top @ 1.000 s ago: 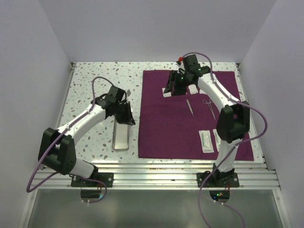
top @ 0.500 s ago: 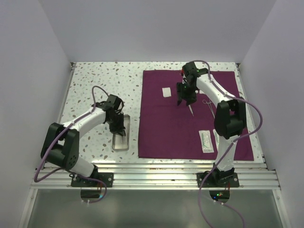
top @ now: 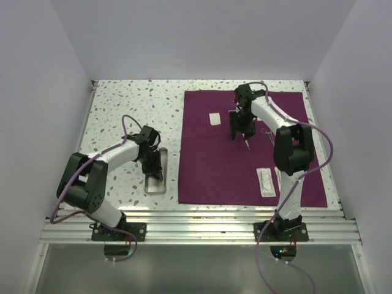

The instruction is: Prepare the surgical pack

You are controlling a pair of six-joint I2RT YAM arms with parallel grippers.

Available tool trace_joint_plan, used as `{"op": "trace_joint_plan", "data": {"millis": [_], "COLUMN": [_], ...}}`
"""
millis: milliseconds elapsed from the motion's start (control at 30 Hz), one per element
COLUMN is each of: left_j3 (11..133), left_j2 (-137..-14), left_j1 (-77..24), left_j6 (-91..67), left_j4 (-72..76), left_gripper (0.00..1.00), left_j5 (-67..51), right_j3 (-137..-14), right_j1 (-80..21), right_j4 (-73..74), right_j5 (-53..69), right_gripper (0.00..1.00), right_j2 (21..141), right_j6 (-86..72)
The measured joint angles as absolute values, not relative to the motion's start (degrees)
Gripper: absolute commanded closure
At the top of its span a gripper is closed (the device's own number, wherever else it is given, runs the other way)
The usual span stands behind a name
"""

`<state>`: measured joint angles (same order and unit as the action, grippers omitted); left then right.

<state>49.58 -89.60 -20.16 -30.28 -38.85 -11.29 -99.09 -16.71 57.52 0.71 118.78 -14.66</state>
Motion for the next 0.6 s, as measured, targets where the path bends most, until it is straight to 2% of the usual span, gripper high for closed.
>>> {"op": "trace_joint_plan", "data": {"millis": [233, 600], "left_j3": [49.5, 49.5], "left_j2": [-90.4, -90.4], "left_j1": [-20.2, -20.2], "left_j6": [-30.2, -29.7], "left_j4": [-38.2, -38.3], "left_gripper": [0.71, 0.61], "left_j5": [-11.6, -11.7], "right_j3": [-99.1, -100.1], "right_j1": [-16.6, -16.4], "right_j4": [57.5, 57.7], "right_j5": [0.7, 0.3], "right_gripper": [0.42, 0.44], "right_j2": [118.9, 120.1], "right_j6": [-14.5, -14.3]}}
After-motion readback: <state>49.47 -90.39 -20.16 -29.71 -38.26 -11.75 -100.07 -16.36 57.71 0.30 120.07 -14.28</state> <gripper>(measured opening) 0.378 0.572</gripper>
